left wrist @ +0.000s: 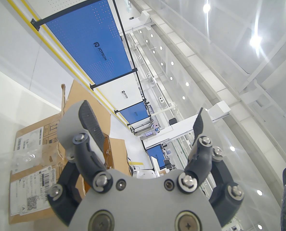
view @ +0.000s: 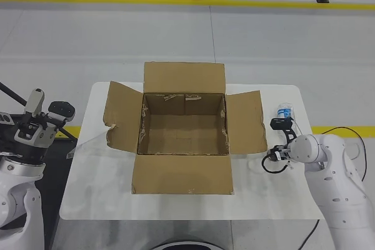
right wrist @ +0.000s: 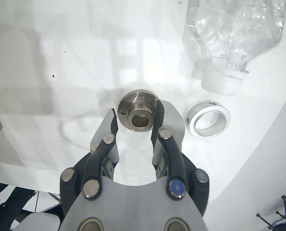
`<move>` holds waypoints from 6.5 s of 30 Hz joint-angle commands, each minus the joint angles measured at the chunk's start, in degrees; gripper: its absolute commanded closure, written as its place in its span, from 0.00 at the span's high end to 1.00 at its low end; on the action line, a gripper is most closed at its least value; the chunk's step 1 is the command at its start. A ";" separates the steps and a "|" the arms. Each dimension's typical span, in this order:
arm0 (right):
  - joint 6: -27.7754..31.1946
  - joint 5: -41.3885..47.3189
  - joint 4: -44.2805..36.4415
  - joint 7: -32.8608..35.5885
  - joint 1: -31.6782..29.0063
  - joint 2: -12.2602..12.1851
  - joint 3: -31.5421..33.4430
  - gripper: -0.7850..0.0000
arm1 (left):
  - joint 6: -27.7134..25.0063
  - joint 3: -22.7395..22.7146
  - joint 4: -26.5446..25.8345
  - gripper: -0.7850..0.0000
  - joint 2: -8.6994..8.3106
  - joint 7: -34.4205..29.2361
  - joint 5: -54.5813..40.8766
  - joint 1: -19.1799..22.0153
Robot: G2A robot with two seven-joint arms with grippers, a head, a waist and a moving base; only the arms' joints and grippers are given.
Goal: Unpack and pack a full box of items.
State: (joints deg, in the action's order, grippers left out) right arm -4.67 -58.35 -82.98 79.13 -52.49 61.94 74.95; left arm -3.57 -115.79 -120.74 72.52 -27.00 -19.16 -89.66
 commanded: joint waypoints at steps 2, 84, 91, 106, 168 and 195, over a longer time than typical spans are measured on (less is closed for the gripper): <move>0.05 0.12 0.48 -0.08 0.20 0.02 -0.20 0.44 | 0.00 0.00 0.00 1.00 0.00 0.00 0.00 0.00; 21.66 27.49 -1.92 -21.20 35.72 5.73 -29.53 0.00 | 0.00 0.00 0.00 1.00 0.00 0.00 0.00 0.00; 24.44 30.09 7.65 -19.40 38.90 9.33 -38.62 0.00 | 0.00 0.00 0.00 1.00 0.00 0.00 0.00 0.00; 21.92 25.57 29.22 -22.44 42.09 21.20 -55.54 0.00 | 0.00 0.00 0.00 1.00 0.00 0.00 0.00 0.00; 12.27 -3.35 -34.96 -5.32 -1.69 7.12 3.61 0.76 | 0.00 0.00 0.00 1.00 0.00 0.00 0.00 0.00; 6.30 -6.76 -15.33 -2.06 -14.27 3.84 25.70 0.61 | 0.00 0.00 0.00 1.00 0.00 0.00 0.00 0.00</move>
State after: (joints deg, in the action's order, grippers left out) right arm 1.18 -65.38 -99.41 77.13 -67.15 65.85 100.70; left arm -3.57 -115.79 -120.74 72.52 -27.00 -19.16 -89.66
